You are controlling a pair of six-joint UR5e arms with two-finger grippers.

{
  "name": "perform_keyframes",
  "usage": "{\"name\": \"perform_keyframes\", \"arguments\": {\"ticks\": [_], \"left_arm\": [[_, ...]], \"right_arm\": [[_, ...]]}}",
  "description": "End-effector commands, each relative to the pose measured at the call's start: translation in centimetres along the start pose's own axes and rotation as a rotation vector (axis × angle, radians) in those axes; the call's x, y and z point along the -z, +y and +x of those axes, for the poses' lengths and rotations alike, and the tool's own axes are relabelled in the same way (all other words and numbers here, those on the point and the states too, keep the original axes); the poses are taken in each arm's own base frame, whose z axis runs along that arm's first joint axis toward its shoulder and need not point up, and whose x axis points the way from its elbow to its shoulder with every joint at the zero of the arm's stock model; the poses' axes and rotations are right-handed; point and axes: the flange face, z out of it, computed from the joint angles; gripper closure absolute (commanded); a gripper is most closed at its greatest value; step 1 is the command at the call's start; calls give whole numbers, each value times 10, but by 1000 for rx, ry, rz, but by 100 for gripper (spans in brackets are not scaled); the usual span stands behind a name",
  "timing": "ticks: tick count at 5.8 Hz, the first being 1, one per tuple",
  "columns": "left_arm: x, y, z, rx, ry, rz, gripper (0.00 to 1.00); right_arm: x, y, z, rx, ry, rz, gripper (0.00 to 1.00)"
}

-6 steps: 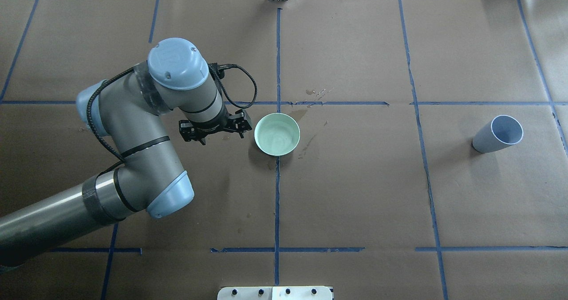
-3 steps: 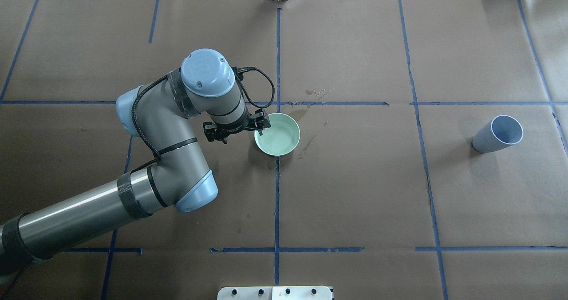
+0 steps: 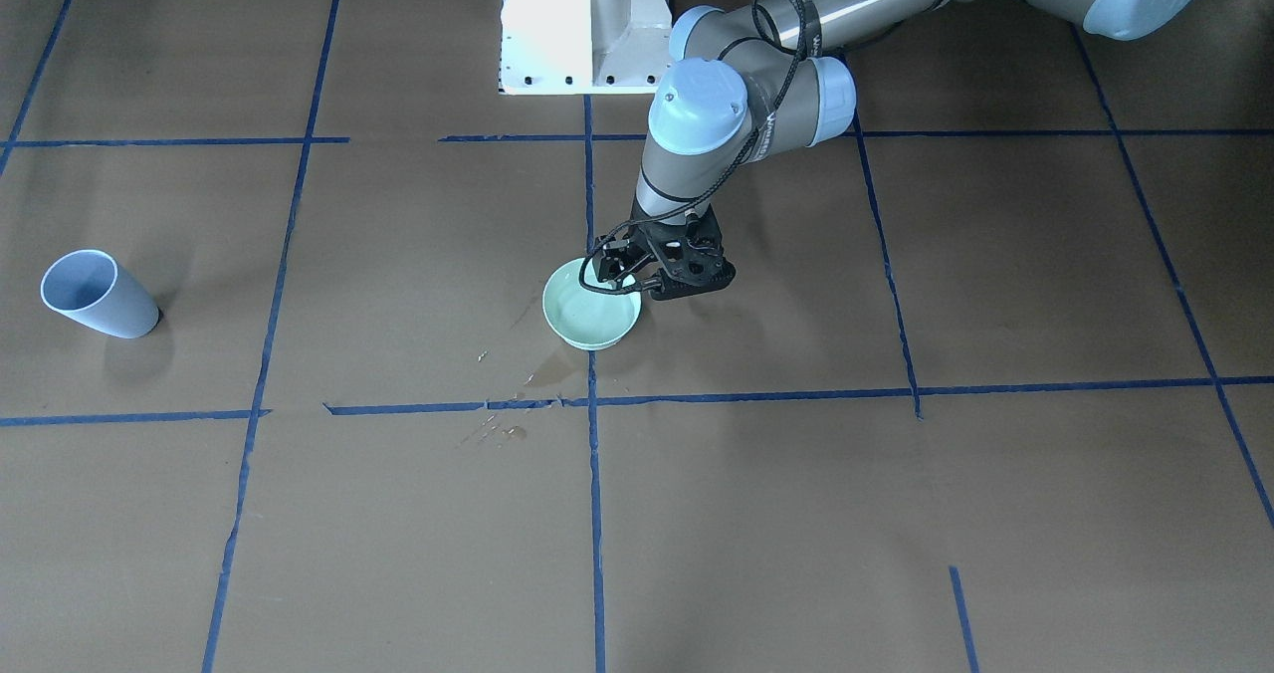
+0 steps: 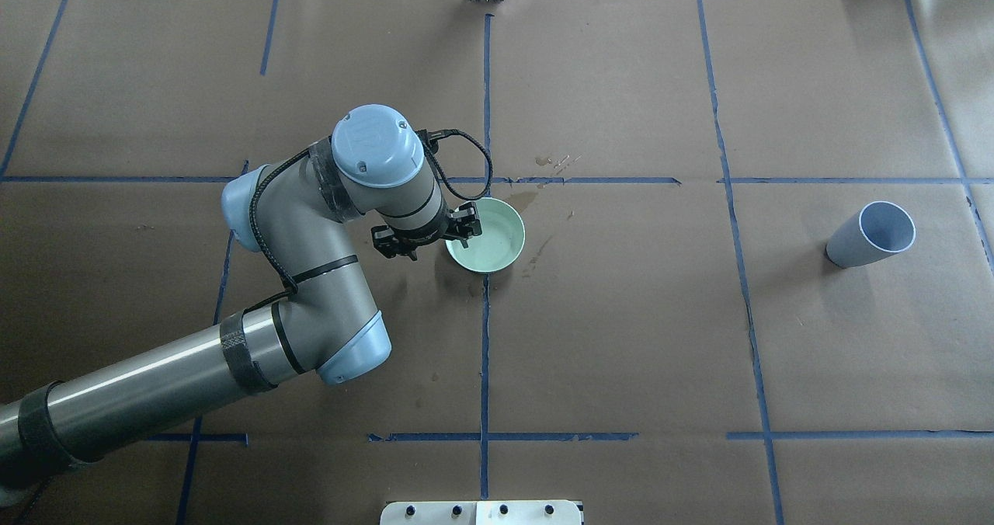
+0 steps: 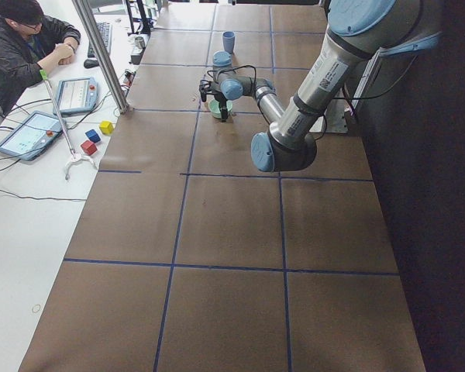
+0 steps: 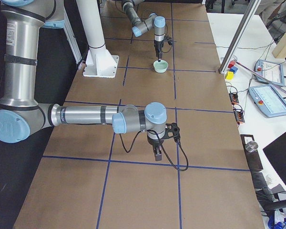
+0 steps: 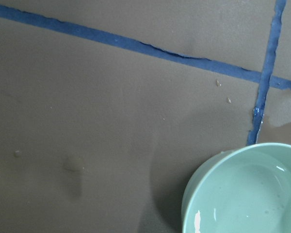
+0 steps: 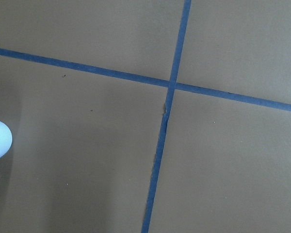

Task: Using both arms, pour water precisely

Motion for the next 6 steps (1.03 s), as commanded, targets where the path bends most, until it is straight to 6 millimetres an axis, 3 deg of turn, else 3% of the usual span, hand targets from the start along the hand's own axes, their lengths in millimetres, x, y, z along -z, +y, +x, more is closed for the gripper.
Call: {"name": "perform_keyframes", "arguments": {"ticks": [1, 2, 3, 4, 6], "left_arm": [[-5, 0, 3, 19, 41, 2, 31], [-6, 0, 3, 23, 42, 2, 40], [-4, 0, 6, 29, 47, 2, 72], [-2, 0, 7, 32, 61, 5, 97], [-1, -2, 6, 48, 65, 5, 100]], "right_arm": [[0, 0, 1, 0, 0, 1, 0], [0, 0, 1, 0, 0, 1, 0], [1, 0, 0, 1, 0, 3, 0], [1, 0, 0, 2, 0, 3, 0], [2, -1, -1, 3, 0, 5, 0]]}}
